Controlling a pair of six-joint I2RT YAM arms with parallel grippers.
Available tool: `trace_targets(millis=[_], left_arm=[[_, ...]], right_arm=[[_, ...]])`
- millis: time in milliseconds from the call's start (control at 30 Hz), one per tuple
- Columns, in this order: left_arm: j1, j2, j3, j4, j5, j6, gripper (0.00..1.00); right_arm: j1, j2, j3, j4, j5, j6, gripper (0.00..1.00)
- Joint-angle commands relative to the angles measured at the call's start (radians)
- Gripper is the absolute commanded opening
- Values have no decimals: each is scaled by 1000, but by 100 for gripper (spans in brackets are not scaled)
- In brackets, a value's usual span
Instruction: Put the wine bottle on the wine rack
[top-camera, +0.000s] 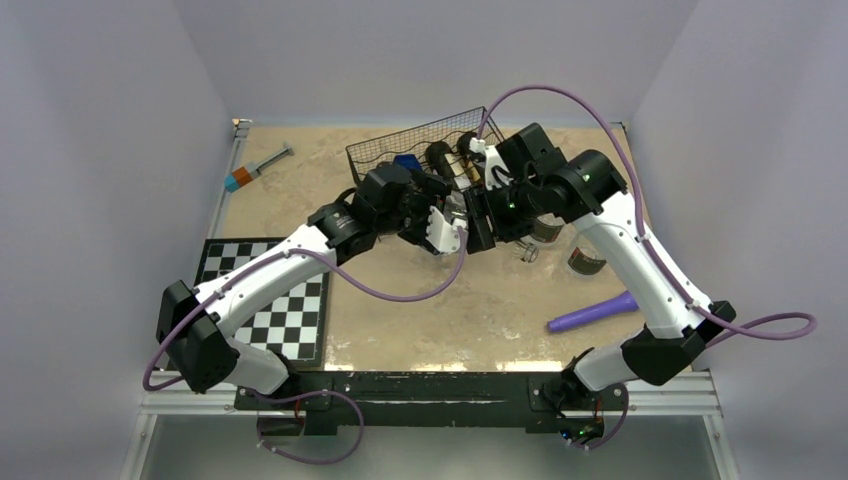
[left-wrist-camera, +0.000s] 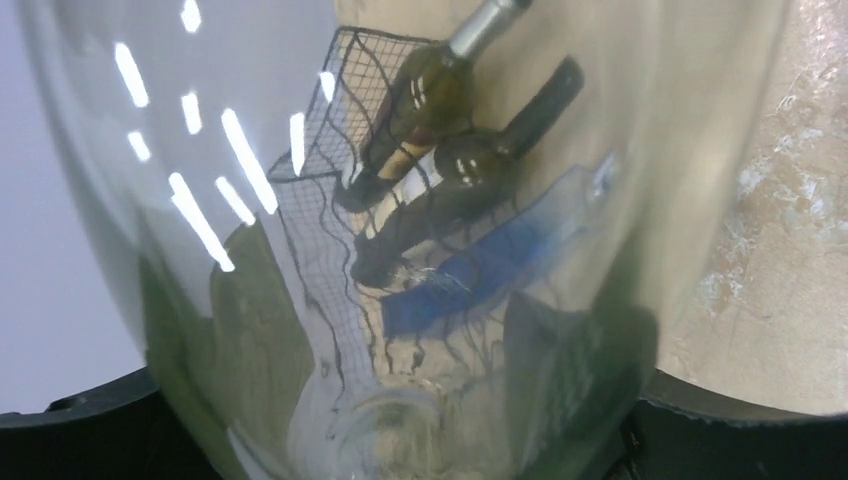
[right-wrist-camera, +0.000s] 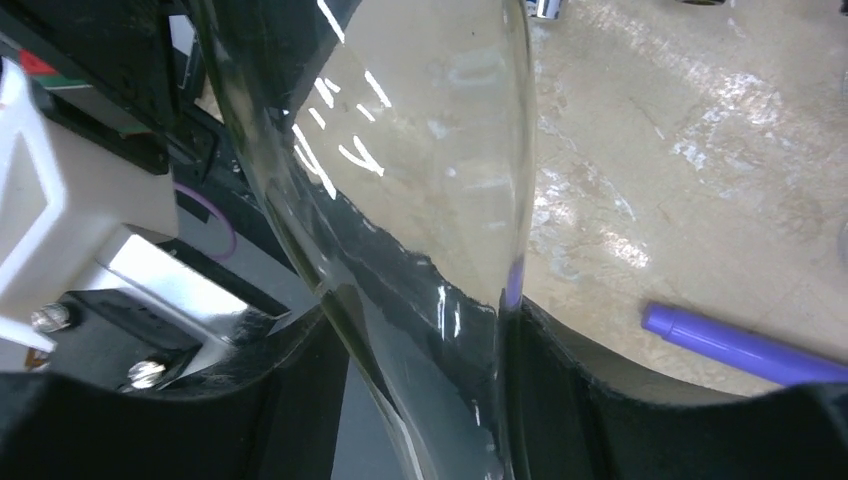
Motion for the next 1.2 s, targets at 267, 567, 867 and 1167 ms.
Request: trace_targets(millis=[267,567,867,1167], left_arm=[[21,-25,142,285,-21,-89,0],[20,-29,112,318,-75,-109,0],[19,-51,80,317,-68,-138,73],[16,-89,15,276,-28,-144,99]], right_arm=[[24,-7,-5,7,-24,-10,0],[43,-59,-6,102,57,-9,0],[64,-143,-38,238,156,-16,0],[66,-183,-54,344,226,-7,0]])
